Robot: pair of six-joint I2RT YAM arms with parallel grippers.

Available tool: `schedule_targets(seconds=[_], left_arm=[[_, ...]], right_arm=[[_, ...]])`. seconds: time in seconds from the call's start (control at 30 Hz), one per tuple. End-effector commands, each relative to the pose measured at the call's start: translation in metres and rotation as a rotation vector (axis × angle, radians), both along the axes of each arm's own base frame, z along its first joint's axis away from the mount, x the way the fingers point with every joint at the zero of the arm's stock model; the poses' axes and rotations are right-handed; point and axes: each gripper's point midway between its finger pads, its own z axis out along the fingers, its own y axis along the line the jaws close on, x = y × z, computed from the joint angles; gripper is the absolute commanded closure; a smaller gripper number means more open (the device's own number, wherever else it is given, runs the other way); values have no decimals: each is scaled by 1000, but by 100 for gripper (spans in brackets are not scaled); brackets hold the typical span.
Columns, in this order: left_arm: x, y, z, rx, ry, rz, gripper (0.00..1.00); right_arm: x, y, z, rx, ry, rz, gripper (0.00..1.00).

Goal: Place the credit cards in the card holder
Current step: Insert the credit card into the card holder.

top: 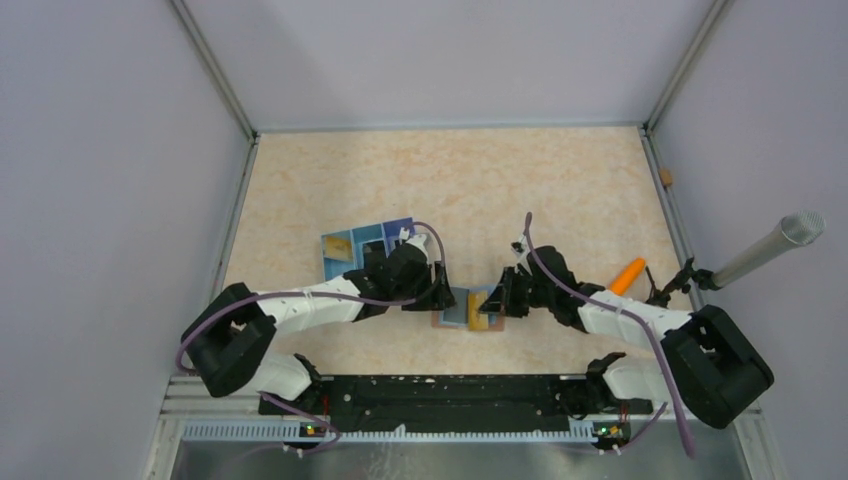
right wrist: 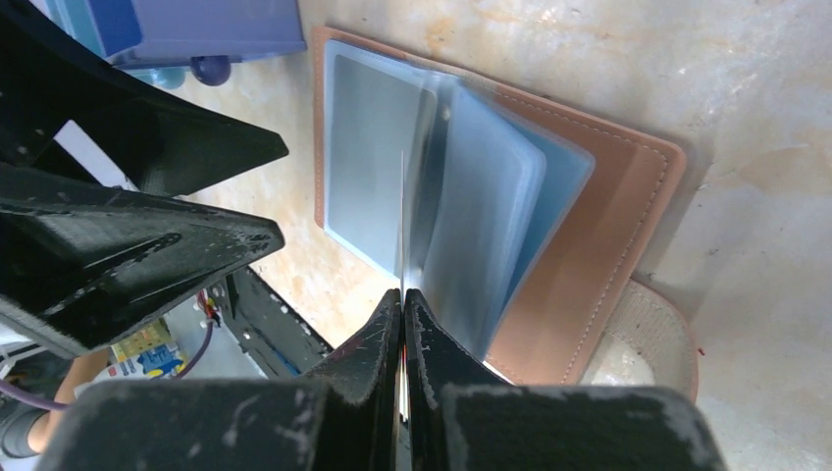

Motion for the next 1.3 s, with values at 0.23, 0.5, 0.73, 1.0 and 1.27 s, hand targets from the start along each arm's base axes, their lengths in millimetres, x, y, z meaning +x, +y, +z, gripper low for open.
schedule_targets(seconds=[0.23, 0.5, 0.73, 1.0, 1.27], left_arm=[[-1, 12, -24, 78, 46, 33, 34], [-2, 19, -29, 139, 40, 14, 34], [-6, 18, -40, 175, 58, -9, 35], [-5, 23, -48, 265, 36, -7, 40], [-7, 24, -48, 276, 32, 5, 40]], right_arm=[[7, 6, -5, 38, 16, -14, 100], [4, 1, -25, -6, 99, -54, 100], [3, -6, -43, -46, 145, -102, 100], [11, -10, -47, -67, 134, -157, 100], [25, -4, -46, -57, 113, -177, 100]])
